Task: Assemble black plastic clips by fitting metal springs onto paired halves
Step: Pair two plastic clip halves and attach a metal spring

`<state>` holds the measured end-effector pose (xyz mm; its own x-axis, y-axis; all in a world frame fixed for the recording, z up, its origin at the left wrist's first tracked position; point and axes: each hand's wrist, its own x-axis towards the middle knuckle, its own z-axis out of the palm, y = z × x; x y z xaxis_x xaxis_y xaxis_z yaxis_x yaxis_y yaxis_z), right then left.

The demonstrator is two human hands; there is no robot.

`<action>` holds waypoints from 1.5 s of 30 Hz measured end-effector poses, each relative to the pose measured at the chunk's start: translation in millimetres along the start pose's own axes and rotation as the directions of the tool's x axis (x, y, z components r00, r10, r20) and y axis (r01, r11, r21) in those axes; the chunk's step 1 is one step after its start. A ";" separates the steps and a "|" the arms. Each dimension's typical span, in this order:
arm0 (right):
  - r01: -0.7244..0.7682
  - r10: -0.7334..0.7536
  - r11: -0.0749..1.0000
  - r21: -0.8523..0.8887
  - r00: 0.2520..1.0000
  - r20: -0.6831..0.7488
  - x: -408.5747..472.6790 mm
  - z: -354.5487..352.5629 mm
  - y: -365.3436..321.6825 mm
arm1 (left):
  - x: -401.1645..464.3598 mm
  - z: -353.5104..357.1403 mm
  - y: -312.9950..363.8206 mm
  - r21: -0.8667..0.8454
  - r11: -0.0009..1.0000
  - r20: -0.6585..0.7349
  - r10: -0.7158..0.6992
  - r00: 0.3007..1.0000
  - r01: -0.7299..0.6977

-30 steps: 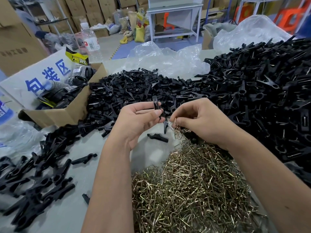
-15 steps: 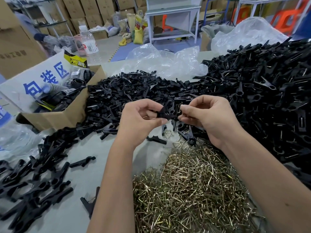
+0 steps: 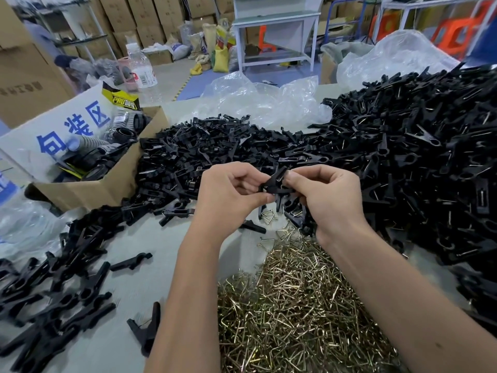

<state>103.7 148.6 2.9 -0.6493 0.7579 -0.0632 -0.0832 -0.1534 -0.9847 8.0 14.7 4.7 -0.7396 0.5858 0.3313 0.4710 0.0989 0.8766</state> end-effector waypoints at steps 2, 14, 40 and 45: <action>0.011 -0.010 1.000 0.017 0.998 -0.067 -2.9 3.6 0.4 | 0.1 2.4 1.4 -0.003 1.000 0.000 0.010 1.000 -0.010; -0.091 0.087 0.995 0.026 0.986 0.142 -4.5 4.0 -5.3 | 0.1 -4.2 -5.1 0.014 1.000 -0.055 0.009 0.998 -0.009; -0.832 0.227 0.522 0.188 0.348 0.910 18.3 -31.5 -17.0 | -7.7 -15.2 6.2 -0.344 0.939 0.015 0.010 1.000 -0.004; -0.852 0.193 0.464 0.244 0.366 0.910 17.3 -29.9 -17.9 | -7.2 -14.2 6.1 -0.349 0.937 0.000 0.005 1.000 -0.005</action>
<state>116.6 183.4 14.6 -0.9421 -0.3291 -0.0649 0.3295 -0.8716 -0.3630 9.4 -0.3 12.6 -0.7371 0.5862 0.3361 0.2772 -0.1912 0.9416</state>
